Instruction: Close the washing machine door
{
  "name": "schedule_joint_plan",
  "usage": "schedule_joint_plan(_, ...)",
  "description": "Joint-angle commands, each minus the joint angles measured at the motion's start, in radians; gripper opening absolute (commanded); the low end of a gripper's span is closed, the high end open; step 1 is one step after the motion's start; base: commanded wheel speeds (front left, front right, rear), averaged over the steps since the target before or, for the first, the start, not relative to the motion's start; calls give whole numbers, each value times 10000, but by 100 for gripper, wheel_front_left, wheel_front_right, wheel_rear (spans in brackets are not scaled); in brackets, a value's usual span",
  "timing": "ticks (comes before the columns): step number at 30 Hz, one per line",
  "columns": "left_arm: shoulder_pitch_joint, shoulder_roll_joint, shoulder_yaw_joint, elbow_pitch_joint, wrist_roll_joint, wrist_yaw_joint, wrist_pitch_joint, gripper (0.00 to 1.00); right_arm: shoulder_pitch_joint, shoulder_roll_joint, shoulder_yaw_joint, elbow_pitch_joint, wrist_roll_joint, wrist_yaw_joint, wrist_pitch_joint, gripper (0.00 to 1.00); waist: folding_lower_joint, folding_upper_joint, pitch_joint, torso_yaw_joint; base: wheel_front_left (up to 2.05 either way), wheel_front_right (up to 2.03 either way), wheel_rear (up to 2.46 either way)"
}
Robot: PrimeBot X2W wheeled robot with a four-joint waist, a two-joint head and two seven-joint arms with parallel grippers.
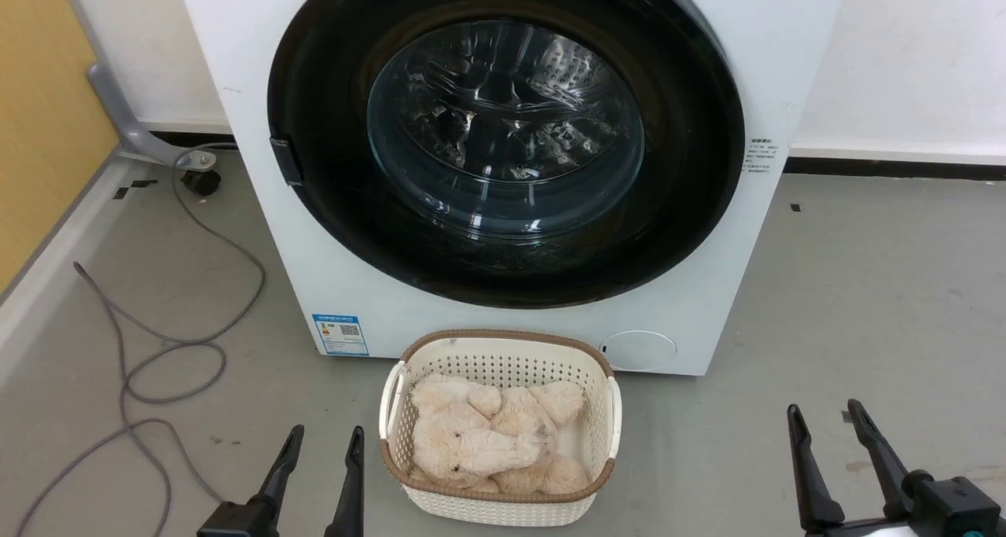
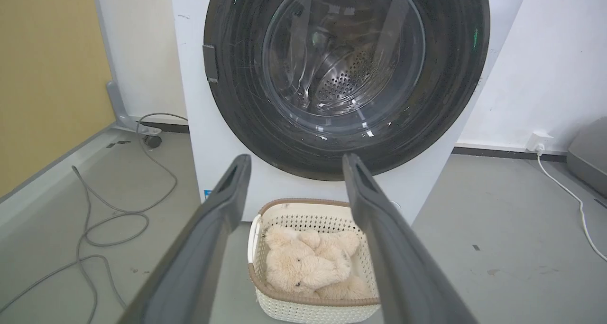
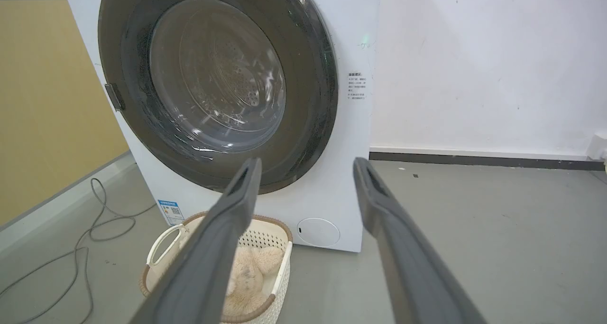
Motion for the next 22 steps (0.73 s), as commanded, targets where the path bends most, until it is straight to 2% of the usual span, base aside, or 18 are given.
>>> schedule_joint_plan(1, 57, 3, -1, -49, -4, -56, -44, 100, 160, 46, 20, -57, -7, -7, -45, 100, 1, 0, 12, -4, 0, 0, 0)
schedule_joint_plan(2, 0, 0, -6, -27, 4, -61, 0, 0, 0, 8, 10, 0, 71, 0, 0, 0, 1, 0, 15, -4, 0, 0, 0)
schedule_joint_plan(22, -161, 0, 38, -157, 193, 72, 346, 0, -135, 31, 60, -124, -29, -1, 336, 0, 1, 0, 76, -56, 0, 0, 0)
